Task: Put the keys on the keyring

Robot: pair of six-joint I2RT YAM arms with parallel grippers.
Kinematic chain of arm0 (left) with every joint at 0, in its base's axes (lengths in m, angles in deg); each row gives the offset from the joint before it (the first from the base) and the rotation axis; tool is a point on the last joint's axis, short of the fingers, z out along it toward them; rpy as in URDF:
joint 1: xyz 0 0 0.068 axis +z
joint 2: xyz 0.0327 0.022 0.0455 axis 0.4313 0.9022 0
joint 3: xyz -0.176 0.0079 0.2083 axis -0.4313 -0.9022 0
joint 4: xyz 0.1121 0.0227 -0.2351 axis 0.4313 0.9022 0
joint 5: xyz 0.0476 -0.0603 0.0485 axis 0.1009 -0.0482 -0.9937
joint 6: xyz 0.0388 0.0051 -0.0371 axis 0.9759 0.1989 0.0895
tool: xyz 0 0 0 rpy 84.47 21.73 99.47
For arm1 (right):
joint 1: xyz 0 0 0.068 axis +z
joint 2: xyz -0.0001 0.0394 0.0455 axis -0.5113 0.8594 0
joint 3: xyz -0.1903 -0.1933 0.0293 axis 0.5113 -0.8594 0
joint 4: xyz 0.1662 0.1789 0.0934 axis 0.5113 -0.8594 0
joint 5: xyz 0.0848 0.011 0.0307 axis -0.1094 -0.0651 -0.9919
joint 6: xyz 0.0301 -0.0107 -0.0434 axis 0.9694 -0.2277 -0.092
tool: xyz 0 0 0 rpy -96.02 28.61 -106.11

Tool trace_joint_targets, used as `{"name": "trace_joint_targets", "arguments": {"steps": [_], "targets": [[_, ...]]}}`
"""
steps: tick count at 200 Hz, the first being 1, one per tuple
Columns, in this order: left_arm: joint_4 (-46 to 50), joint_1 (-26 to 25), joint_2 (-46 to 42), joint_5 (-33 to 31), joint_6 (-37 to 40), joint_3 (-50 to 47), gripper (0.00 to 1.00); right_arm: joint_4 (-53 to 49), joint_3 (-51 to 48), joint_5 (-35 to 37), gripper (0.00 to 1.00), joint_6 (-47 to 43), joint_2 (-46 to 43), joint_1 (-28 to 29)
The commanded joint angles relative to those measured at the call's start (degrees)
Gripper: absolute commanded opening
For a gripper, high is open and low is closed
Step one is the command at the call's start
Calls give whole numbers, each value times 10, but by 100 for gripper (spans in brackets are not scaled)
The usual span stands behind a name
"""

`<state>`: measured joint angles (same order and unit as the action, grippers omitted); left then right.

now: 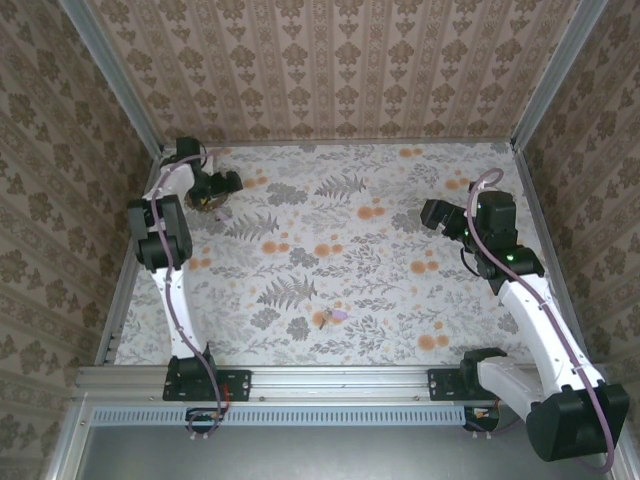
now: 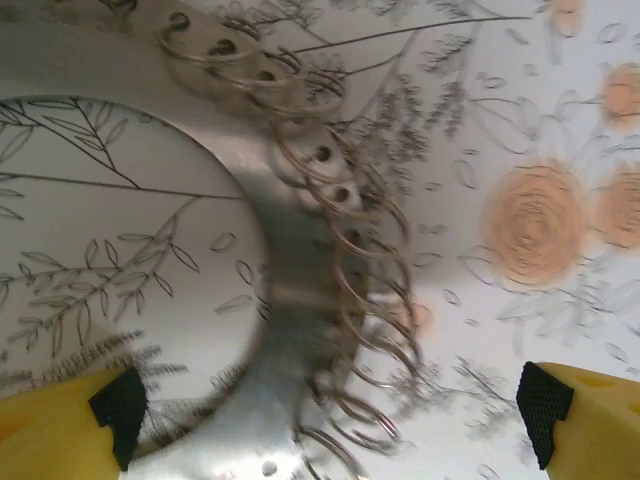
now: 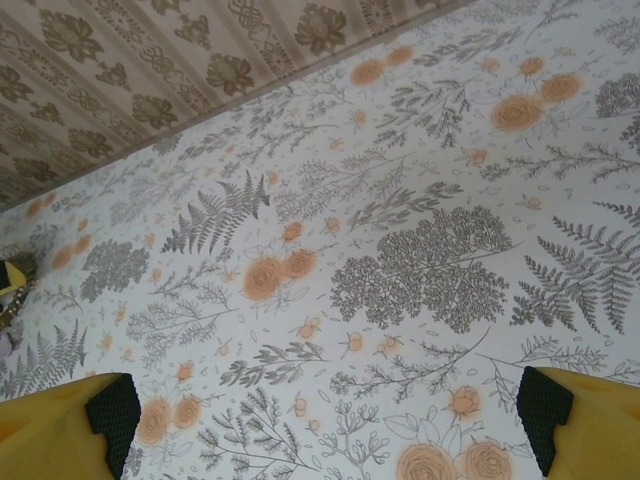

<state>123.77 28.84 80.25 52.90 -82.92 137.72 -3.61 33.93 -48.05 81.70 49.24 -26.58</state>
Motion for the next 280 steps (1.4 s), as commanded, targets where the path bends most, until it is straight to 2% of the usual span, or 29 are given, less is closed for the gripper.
{"name": "trace_joint_targets", "arguments": {"steps": [1,35,70,90,127,145,159,179,193,203,218,239,260,280], "targets": [[14,-28,-18,31,-11,-35,100,-34,31,-9,99,-2,-14,3],[-21,-67,-59,25,-36,-112,100,-51,46,-16,99,10,-35,4],[-98,-128,-130,4,-121,-243,99,-58,55,-30,99,26,-33,4],[-150,-188,-171,26,-167,-314,99,-59,51,-37,99,31,-28,4],[-193,-331,-205,48,-258,-370,100,-56,28,-22,99,56,-17,4],[-201,-392,-192,92,-308,-357,99,-81,20,32,98,84,-19,4],[-167,-435,-180,119,-308,-318,99,-107,18,80,99,98,-20,1],[-69,-463,-187,104,-257,-244,100,-116,10,87,99,95,-18,-3],[-52,-465,-200,157,-235,-211,100,-116,0,62,98,87,-13,-6],[-12,-466,-211,211,-221,-174,100,-116,-3,31,93,78,-7,-7],[50,-466,-241,269,-176,-124,100,-114,1,-24,75,63,13,-7],[118,-447,-309,231,-121,-86,100,-101,4,-108,48,55,57,-1],[118,-385,-393,212,-111,-118,100,-80,6,-171,33,44,106,36],[80,-301,-478,178,-102,-203,100,-112,30,-180,21,23,165,83]]}}
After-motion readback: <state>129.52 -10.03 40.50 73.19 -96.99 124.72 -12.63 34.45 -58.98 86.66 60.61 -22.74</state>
